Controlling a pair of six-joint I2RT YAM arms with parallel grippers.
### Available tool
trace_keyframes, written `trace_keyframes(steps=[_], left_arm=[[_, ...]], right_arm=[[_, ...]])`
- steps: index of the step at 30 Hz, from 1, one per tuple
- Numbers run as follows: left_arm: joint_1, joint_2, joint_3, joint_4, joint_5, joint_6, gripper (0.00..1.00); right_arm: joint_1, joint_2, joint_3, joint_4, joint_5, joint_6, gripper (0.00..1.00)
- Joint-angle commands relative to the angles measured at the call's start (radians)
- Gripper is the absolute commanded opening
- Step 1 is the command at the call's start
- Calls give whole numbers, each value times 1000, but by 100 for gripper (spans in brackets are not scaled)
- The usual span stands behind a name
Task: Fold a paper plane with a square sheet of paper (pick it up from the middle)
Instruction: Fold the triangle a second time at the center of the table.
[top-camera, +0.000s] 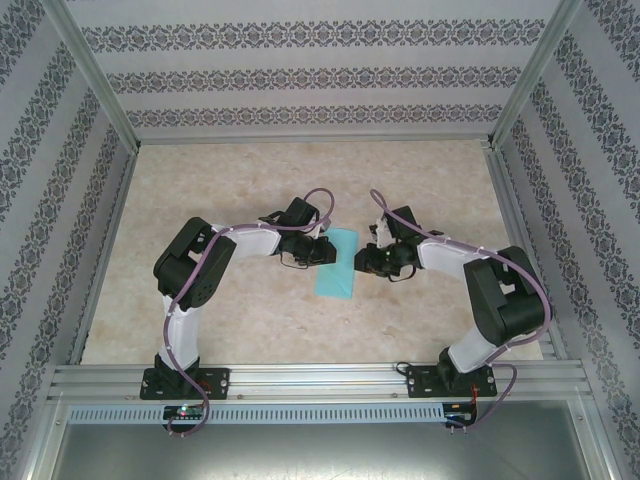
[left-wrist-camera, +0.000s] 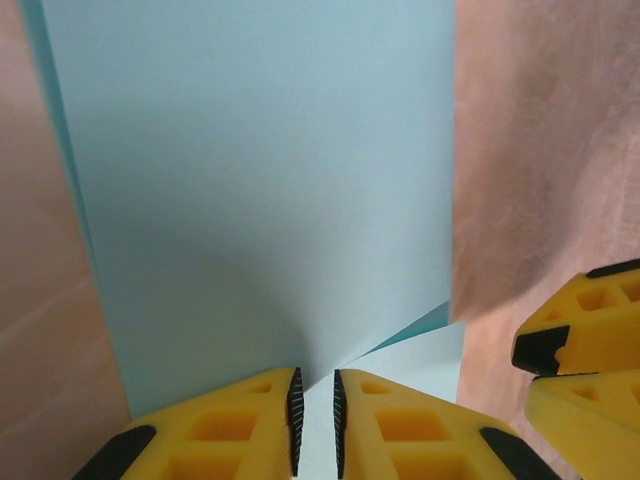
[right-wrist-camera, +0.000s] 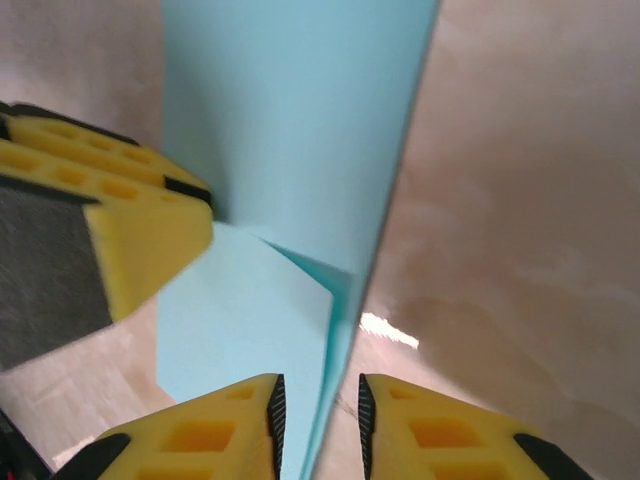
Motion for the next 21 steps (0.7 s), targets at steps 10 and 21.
trace_keyframes(steps=[10,21], left_arm=[[19,11,7,-55,-33,28,22],[19,1,26,-65,-22,29,24]], right_arm=[[-7,160,151,-91,-70,-146,35],[-4,160,140,-76,-174,-165,35]])
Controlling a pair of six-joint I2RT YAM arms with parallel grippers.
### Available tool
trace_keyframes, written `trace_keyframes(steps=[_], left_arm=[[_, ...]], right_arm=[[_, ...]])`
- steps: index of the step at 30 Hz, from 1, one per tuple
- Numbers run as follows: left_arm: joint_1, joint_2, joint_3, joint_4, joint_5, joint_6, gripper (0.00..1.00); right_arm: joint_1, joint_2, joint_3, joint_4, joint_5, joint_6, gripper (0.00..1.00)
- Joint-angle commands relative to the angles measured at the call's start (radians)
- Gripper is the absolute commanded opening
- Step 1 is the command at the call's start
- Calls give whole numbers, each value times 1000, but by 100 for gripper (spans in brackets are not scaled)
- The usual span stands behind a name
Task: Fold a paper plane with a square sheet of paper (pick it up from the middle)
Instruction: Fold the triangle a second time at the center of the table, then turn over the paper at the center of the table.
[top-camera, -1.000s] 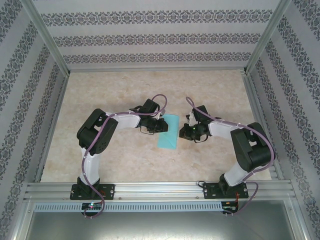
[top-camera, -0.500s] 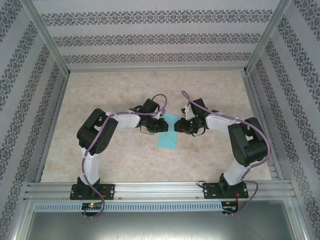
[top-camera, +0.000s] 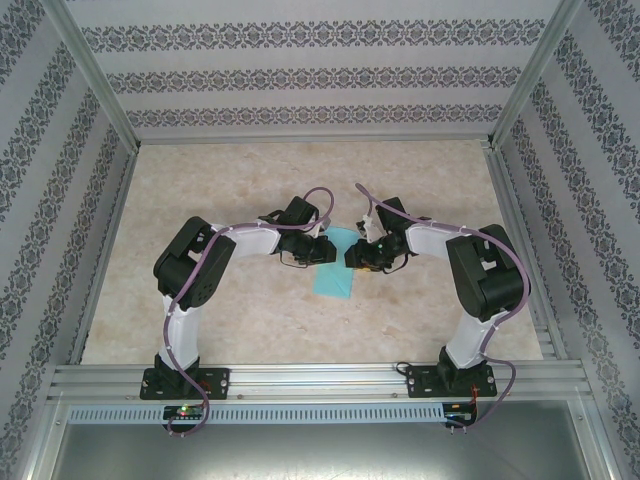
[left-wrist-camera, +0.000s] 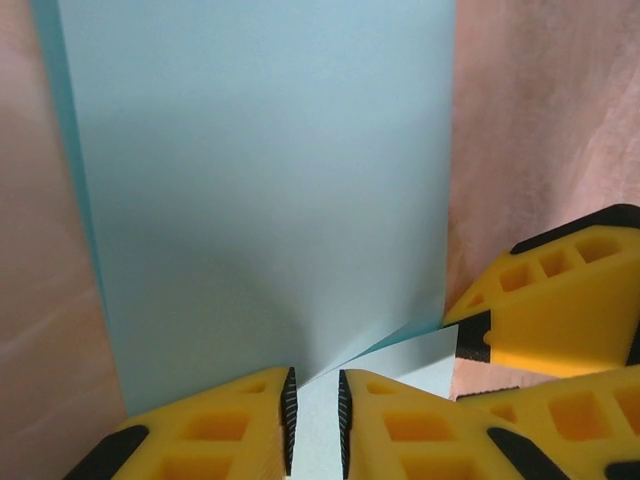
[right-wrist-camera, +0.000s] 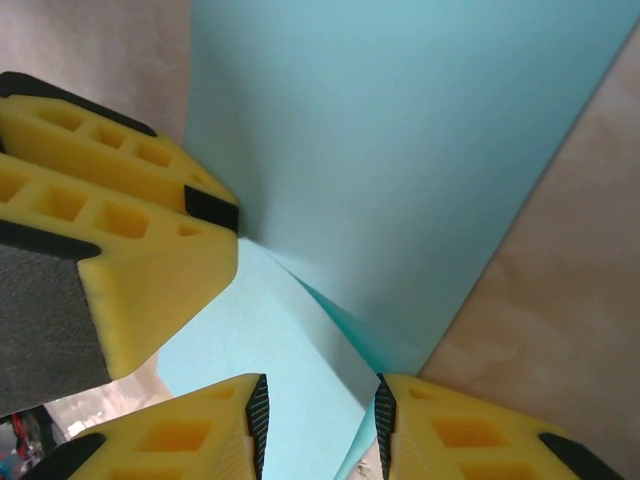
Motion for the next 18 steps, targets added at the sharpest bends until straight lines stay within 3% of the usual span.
trace_keyframes(steps=[1,10,18], left_arm=[[14,1,18,-57,-23,25,24],[14,-31,31,-82,-22,31,25],[16,-124,44,-98,-2,32,34]], right_arm=[[-3,-2,9,3,-66,-20,35],[13,8,-7,27,-72,-4,35],[36,28,-19,99,-108,39,32]])
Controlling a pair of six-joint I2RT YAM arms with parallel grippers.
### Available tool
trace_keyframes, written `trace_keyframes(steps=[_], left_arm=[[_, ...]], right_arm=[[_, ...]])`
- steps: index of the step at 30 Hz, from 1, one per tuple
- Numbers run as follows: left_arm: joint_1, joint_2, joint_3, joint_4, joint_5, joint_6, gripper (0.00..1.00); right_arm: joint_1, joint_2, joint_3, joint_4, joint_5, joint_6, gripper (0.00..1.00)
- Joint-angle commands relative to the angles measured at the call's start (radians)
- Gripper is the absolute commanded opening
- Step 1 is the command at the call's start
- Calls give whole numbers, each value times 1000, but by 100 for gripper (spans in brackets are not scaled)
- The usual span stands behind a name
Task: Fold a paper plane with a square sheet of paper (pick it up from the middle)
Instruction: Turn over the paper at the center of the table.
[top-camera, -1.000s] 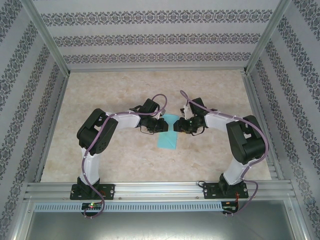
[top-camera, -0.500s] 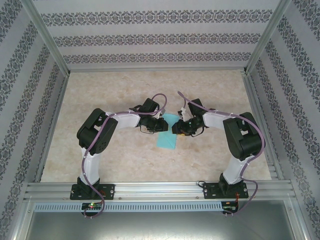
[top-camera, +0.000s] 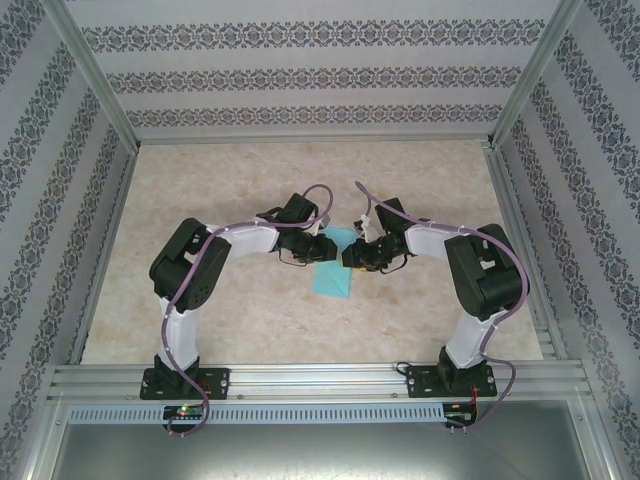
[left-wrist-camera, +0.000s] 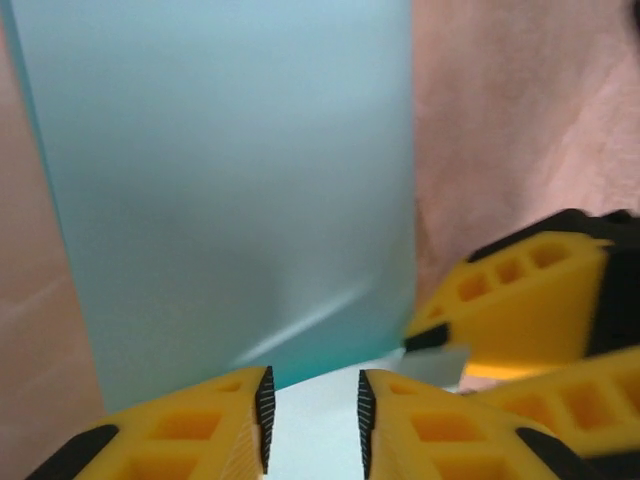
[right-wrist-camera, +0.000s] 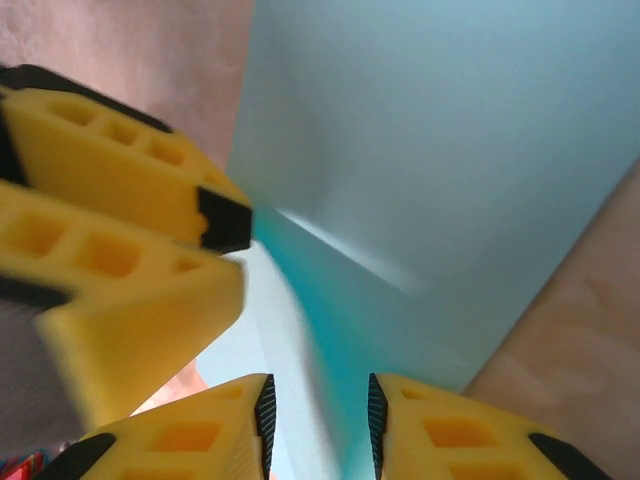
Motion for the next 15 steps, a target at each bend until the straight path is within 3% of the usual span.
trace_keyframes(steps=[1,9,15], left_arm=[[15,-89,36,-52,0,25,36],[25,-188,22,-158,-104,90,47],[26,-350,-127,-122,-176,98,60]], right_arm=[[29,20,-4,32,-37,11,31],[41,25,-22,57,-42,22,25],[39,8,-45,107,-96,60,11]])
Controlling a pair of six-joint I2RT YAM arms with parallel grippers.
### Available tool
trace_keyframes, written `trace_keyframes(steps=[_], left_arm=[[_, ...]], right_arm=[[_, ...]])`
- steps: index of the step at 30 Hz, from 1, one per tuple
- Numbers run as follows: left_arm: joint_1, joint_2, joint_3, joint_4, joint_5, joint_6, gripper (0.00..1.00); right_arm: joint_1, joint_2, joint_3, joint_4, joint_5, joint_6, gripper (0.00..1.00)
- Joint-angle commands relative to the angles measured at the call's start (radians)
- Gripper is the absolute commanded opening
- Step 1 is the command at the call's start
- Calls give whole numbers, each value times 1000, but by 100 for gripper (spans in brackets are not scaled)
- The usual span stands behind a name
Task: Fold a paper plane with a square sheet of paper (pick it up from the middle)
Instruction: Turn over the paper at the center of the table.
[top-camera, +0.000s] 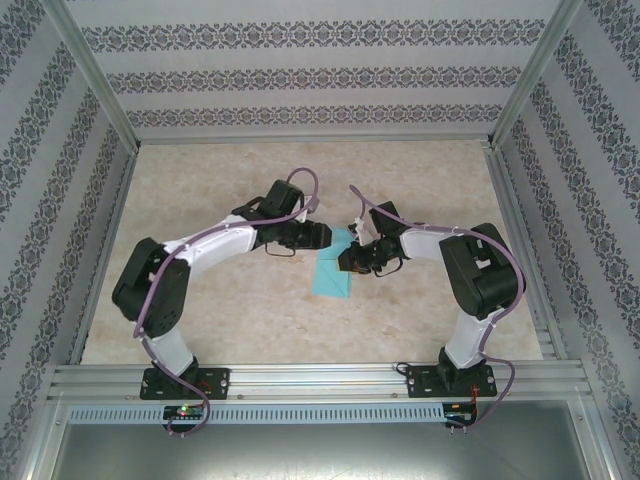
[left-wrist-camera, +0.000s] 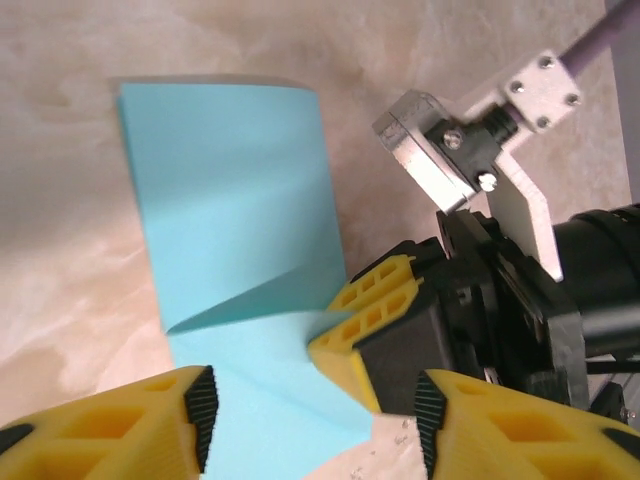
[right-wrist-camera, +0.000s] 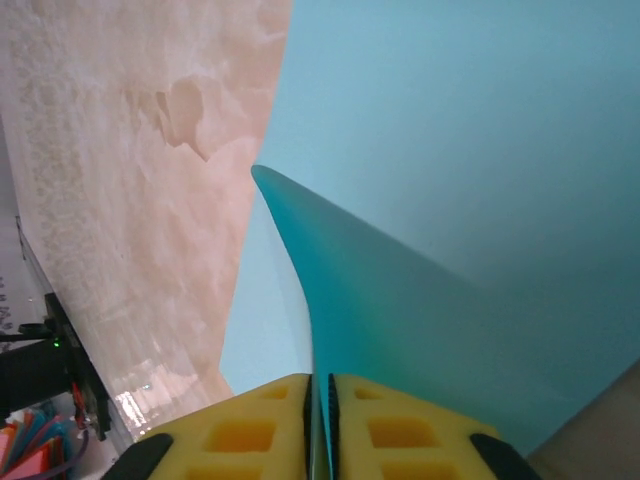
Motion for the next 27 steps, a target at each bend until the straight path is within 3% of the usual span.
trace_keyframes(steps=[1,5,10,17,27], left_arm=[[7,-96,-84,-9,-58,29,62],[9,-177,-192,70,-35,-29,75],[17,-256,-352,328,40,-212,77],[19,-319,-489,642,26,-442,79],[33,-304,-557,904,31,-584,85]], right_arm=[[7,-15,-20,46,-68,35,9],[6,-65,-34,69,-101,73,3],[4,-120,-48,117,-144,131,0],[-10,-198,-86,244,-217,252,0],[-31,-315,-102,337,-268,376,0]])
